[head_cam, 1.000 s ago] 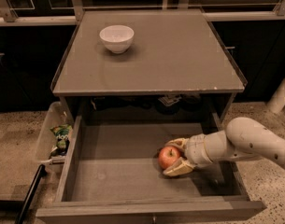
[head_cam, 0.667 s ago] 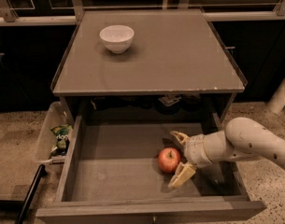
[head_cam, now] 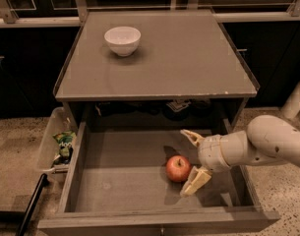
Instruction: Place apple into top drawer
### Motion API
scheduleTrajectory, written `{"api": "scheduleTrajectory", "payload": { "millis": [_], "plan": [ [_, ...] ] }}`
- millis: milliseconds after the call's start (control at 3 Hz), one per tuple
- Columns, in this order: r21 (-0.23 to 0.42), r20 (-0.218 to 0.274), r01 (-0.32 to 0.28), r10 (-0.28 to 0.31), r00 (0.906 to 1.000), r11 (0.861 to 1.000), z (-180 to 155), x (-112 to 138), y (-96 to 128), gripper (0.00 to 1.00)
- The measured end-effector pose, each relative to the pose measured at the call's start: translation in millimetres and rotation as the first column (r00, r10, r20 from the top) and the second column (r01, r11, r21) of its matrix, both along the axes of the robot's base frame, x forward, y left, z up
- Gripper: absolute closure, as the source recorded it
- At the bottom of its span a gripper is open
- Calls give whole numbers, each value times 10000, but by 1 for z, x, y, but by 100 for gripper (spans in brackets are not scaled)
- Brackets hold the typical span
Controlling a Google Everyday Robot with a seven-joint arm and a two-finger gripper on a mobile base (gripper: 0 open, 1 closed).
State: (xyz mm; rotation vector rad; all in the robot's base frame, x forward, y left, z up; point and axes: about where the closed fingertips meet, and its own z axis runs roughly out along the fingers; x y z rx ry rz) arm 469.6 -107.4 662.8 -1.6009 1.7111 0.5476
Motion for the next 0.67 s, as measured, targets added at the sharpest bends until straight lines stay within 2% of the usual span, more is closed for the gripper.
{"api": "scheduleTrajectory", "payload": {
  "millis": [333, 667],
  "plan": [
    [-389, 1199, -421, 465, 9917, 9984, 70, -11, -3, 0],
    [-879, 2337, -586, 778, 9692, 9944, 140, -13, -10, 0]
  ]
}}
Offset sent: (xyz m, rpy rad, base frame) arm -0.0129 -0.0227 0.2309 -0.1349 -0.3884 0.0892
